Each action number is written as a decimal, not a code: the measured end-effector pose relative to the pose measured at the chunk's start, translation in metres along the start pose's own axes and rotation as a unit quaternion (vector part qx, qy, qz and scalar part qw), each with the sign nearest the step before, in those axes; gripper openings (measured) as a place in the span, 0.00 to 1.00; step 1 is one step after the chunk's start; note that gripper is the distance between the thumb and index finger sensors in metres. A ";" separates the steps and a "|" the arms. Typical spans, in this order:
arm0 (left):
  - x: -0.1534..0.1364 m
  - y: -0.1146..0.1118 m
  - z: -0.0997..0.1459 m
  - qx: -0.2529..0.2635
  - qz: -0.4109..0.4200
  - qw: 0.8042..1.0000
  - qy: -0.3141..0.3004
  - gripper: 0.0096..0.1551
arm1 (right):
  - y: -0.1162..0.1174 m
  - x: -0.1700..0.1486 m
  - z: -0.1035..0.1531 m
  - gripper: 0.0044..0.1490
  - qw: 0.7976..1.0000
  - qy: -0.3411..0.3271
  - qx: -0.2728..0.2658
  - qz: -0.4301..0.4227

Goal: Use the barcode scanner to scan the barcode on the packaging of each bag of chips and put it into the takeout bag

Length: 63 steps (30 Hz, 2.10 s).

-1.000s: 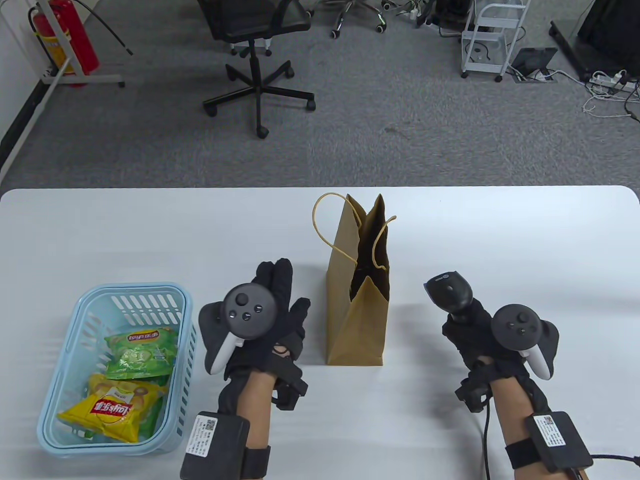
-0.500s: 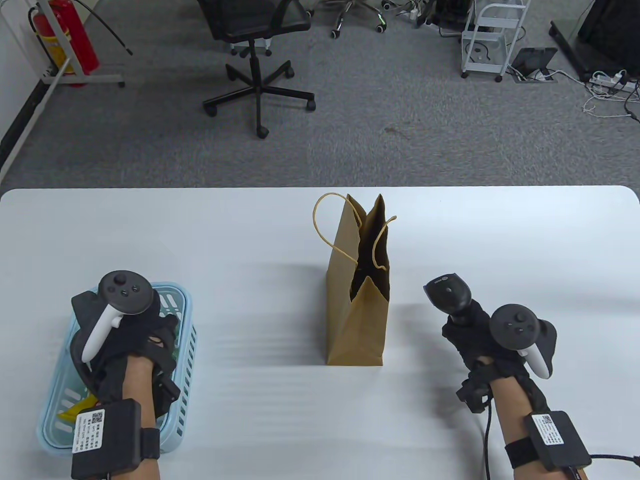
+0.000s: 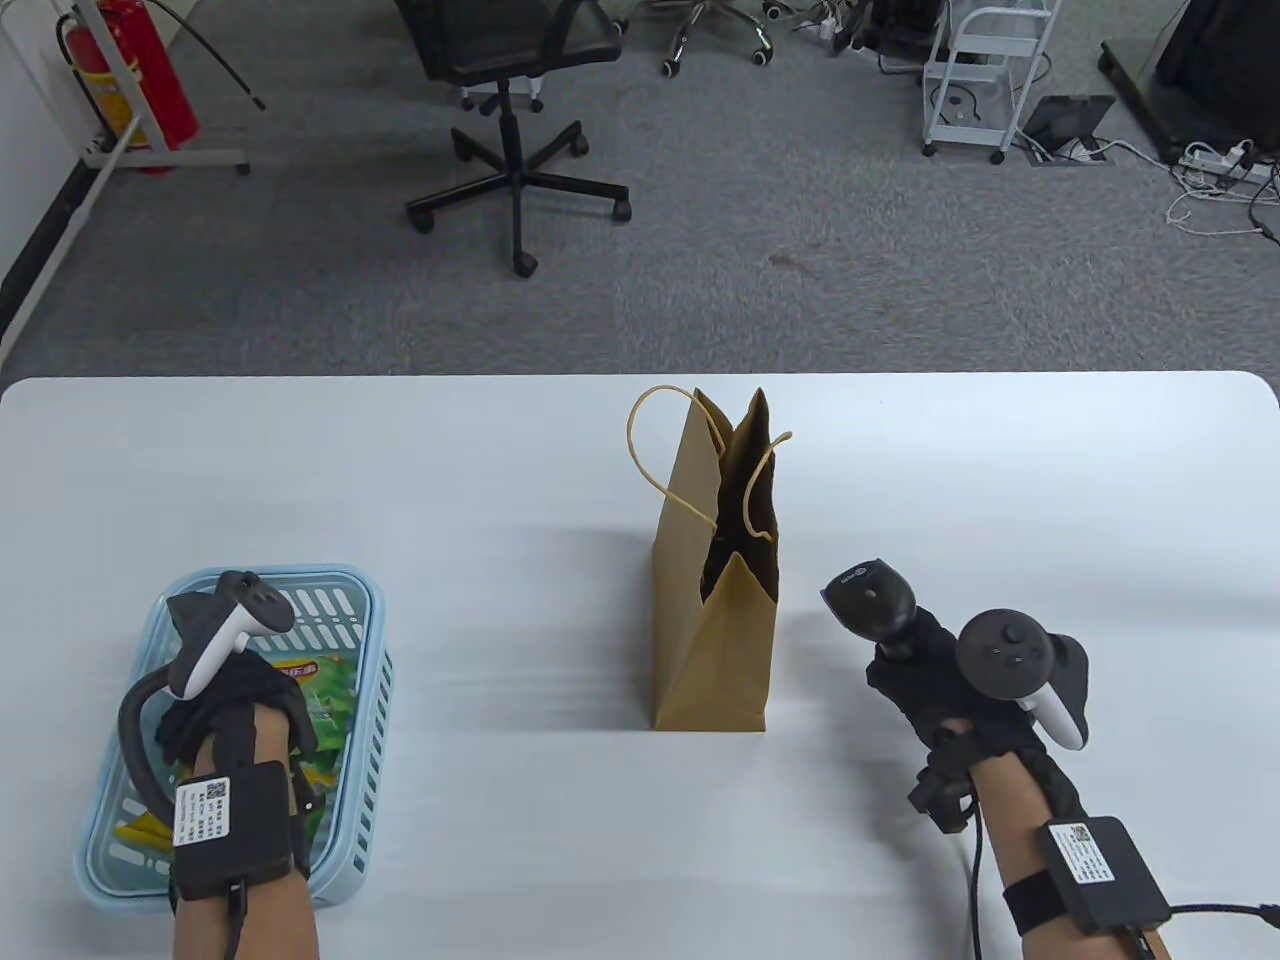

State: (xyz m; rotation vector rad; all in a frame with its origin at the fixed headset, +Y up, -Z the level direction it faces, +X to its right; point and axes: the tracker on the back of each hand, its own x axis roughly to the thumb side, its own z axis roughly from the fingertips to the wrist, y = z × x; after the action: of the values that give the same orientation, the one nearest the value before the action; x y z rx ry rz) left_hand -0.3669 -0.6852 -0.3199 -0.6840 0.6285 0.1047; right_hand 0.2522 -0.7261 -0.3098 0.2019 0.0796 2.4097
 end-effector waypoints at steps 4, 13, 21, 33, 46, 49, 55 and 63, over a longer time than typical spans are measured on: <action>-0.001 -0.004 -0.007 0.012 -0.019 0.999 0.033 0.47 | 0.000 -0.001 0.000 0.42 1.000 0.002 0.002 -0.003; 0.001 -0.005 -0.009 0.069 -0.045 0.995 0.058 0.50 | 0.000 -0.003 0.000 0.42 1.000 0.000 0.004 -0.012; -0.009 0.023 0.027 0.128 0.048 0.991 -0.001 0.41 | -0.004 -0.004 0.001 0.42 1.000 -0.002 -0.002 -0.027; -0.060 0.059 0.102 0.208 0.288 0.924 -0.142 0.34 | -0.040 0.014 0.012 0.41 0.988 -0.059 -0.092 -0.105; 0.024 0.047 0.145 0.081 0.603 0.660 -0.441 0.32 | -0.080 0.114 0.049 0.40 0.945 -0.255 -0.200 -0.050; 0.057 0.035 0.153 0.036 0.649 0.597 -0.471 0.32 | -0.071 0.146 0.054 0.40 0.933 -0.303 -0.187 -0.042; 0.101 0.015 0.164 -0.026 0.666 0.533 -0.521 0.33 | -0.044 0.192 0.058 0.40 0.917 -0.362 -0.164 0.040; 0.122 -0.006 0.167 0.014 0.653 0.508 -0.562 0.35 | -0.028 0.203 0.057 0.40 0.896 -0.399 -0.163 0.110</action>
State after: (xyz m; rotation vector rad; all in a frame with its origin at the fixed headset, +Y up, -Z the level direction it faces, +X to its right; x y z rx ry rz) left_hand -0.1812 -0.6003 -0.2870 0.1654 -0.3054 1.8333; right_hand 0.1300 -0.5702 -0.2313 1.0607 -0.7484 2.3202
